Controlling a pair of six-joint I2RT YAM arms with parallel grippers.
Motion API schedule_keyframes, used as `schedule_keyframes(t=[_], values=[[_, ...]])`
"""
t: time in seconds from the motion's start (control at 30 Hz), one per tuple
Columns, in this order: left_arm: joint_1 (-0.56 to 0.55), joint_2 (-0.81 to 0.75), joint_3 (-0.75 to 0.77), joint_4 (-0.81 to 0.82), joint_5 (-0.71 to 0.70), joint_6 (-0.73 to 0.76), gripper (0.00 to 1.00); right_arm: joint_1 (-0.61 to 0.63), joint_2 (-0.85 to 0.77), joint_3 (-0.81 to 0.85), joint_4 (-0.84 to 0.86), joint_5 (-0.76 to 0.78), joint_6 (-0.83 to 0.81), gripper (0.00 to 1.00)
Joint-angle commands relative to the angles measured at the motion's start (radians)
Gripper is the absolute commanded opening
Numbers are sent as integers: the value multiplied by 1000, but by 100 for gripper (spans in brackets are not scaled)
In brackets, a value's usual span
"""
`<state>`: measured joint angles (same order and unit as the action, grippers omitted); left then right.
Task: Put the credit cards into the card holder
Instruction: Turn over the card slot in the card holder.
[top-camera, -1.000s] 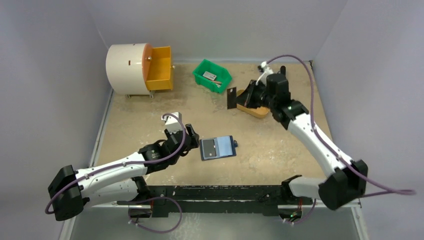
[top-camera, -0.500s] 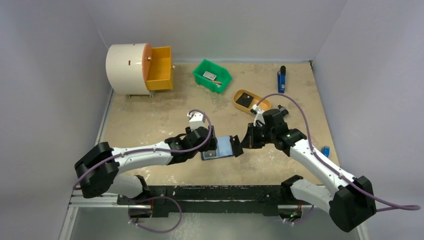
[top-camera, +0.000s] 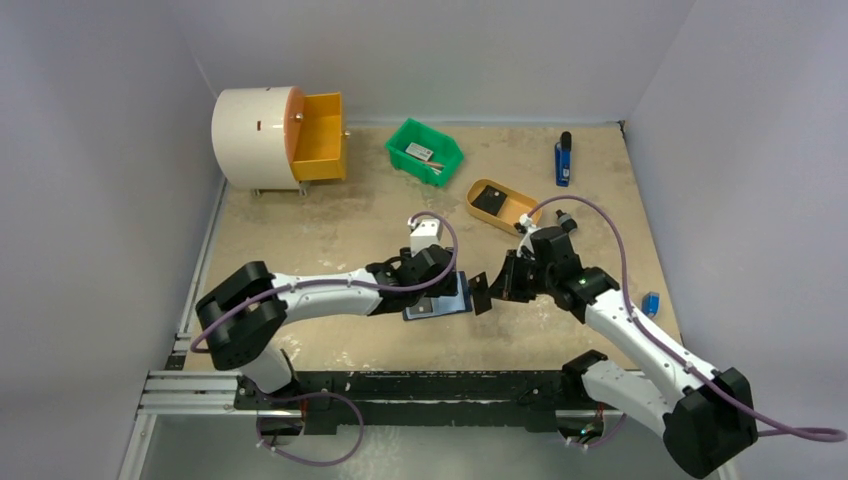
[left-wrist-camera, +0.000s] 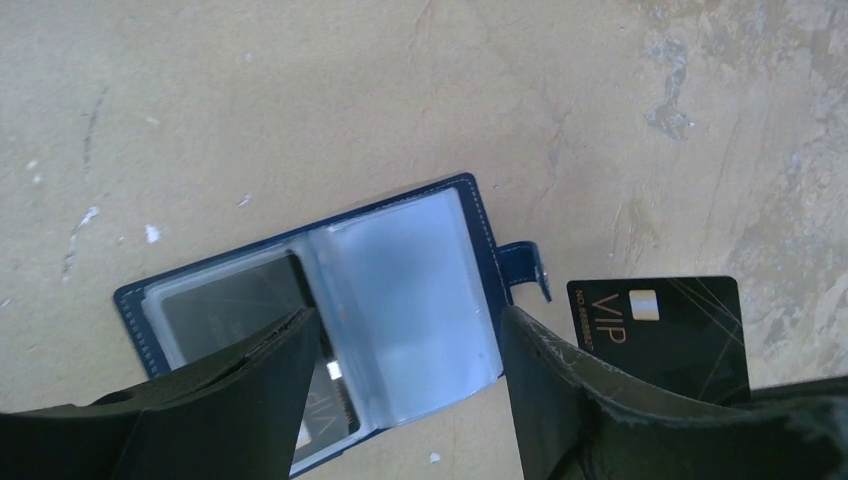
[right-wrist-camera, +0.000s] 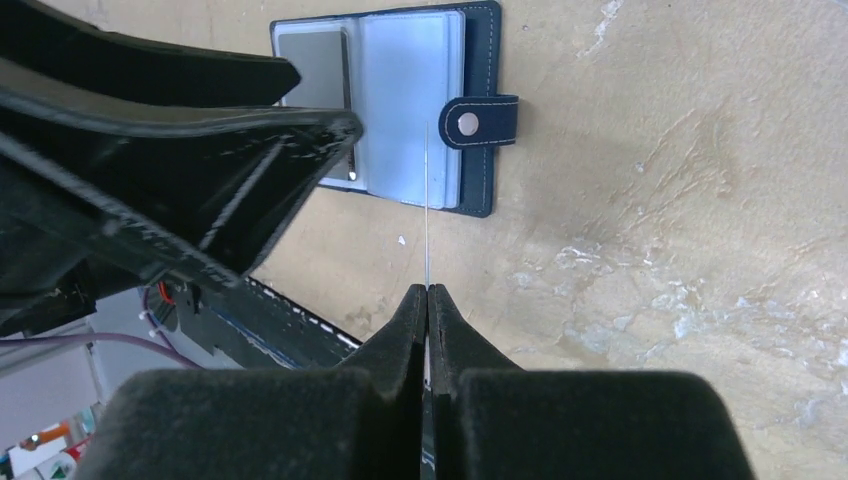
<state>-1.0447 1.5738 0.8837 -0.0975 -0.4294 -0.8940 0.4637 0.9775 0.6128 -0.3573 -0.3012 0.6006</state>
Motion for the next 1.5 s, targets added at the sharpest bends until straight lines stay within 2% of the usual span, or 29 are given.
schedule_keyframes(t=[0.0, 0.23, 0.53, 0.8, 1.13, 1.47], values=[[-12, 79, 98, -7, 3, 43, 66, -2, -37, -6, -39, 38, 23, 0], [-14, 163, 150, -65, -20, 52, 58, -2, -56, -24, -13, 25, 28, 0], [-15, 207, 139, -77, -27, 53, 55, -3, -58, -25, 5, 19, 25, 0], [-15, 214, 137, -89, -38, 64, 33, -2, -47, -35, 34, 6, 26, 0], [-15, 182, 106, -92, -60, 61, 23, -2, 53, -35, 112, -169, -31, 0], [-15, 169, 91, -91, -73, 60, 6, -2, 114, -36, 98, -139, -45, 0]])
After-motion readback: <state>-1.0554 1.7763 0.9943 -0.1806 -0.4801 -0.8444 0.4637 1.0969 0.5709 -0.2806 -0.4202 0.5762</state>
